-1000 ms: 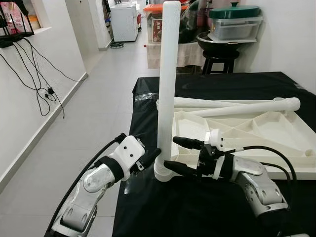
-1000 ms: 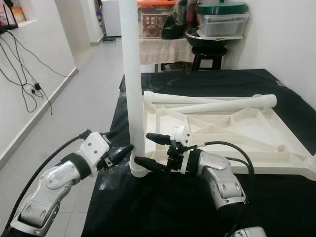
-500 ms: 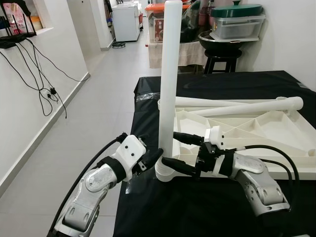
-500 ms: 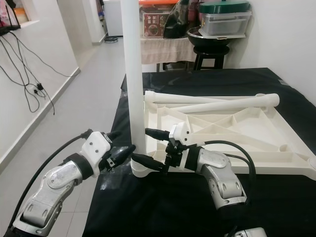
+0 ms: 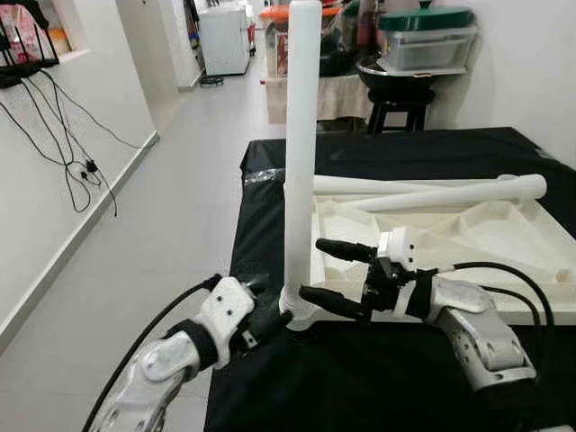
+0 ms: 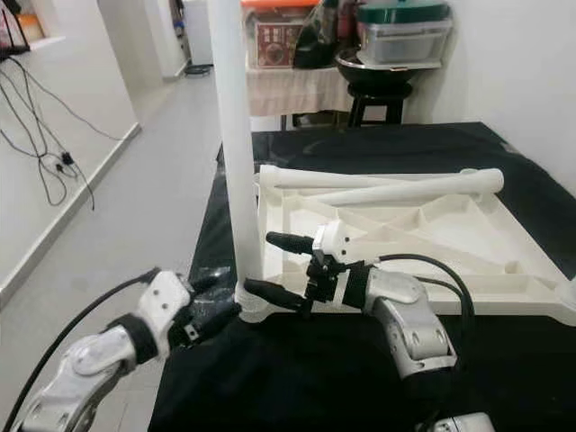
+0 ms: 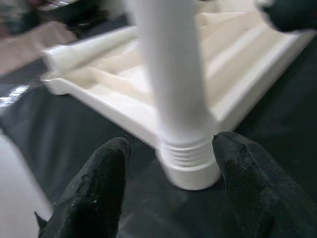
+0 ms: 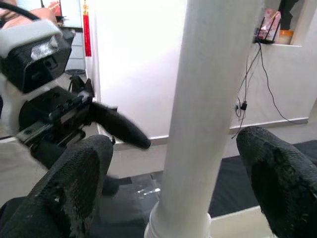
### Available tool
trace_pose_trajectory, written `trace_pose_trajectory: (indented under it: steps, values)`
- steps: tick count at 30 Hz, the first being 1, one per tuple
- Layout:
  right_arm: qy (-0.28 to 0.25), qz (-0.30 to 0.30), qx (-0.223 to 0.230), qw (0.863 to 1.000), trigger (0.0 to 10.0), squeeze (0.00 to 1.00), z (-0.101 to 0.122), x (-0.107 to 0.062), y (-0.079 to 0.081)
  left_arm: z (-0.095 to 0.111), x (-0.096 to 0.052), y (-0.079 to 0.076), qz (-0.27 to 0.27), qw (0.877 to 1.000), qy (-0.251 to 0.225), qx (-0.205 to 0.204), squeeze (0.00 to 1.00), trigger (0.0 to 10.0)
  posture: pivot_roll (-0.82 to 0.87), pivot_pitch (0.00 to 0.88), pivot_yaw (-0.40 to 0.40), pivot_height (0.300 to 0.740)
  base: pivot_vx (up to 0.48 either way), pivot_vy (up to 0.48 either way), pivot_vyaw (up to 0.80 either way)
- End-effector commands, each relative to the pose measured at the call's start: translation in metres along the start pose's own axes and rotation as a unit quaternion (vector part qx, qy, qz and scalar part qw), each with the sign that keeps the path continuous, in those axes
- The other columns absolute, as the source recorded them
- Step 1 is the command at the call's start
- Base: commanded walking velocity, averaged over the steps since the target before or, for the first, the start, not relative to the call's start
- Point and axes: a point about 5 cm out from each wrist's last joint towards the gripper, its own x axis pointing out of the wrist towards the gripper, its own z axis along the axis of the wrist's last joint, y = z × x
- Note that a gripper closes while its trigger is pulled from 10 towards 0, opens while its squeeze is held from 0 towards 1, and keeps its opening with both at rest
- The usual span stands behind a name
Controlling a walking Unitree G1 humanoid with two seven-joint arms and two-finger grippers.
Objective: Building children table
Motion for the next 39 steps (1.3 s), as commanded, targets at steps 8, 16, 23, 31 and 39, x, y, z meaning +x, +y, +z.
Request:
trace_pose_trajectory:
  steps: [8, 16, 23, 31, 39]
  values:
    - [-0.013, 0.013, -0.012, 1.0, 10.0, 0.0, 0.016, 0.0, 0.007, -0.004, -0.015, 0.024, 0.105, 0.991, 0.04, 0.067, 0.0, 10.0, 0.02, 0.0, 0.021, 0.74, 0.0, 0.0, 0.0]
    - [-0.003, 0.011, 0.002, 1.0, 10.0, 0.0, 0.018, -0.012, 0.013, -0.008, -0.013, 0.001, 0.086, 0.979, 0.092, 0.163, 0.0, 10.0, -0.01, 0.0, 0.05, 0.74, 0.0, 0.0, 0.0]
    - [-0.022, -0.009, 0.013, 1.0, 10.0, 0.0, 0.023, -0.013, 0.02, 0.009, -0.006, -0.019, 0.053, 0.976, 0.062, 0.201, 0.0, 10.0, -0.02, 0.0, 0.066, 0.74, 0.0, 0.0, 0.0]
    - [-0.024, 0.023, 0.041, 0.999, 10.0, 0.0, 0.017, 0.004, 0.028, -0.002, -0.015, -0.021, 0.077, 0.959, 0.076, 0.262, 0.0, 10.0, 0.03, 0.0, 0.02, 0.74, 0.0, 0.0, 0.0]
    - [-0.027, 0.029, 0.023, 0.999, 10.0, 0.0, 0.025, 0.014, 0.014, -0.025, -0.01, -0.032, 0.055, 0.935, 0.141, 0.322, 0.0, 10.0, 0.04, 0.0, 0.018, 0.74, 0.0, 0.0, 0.0]
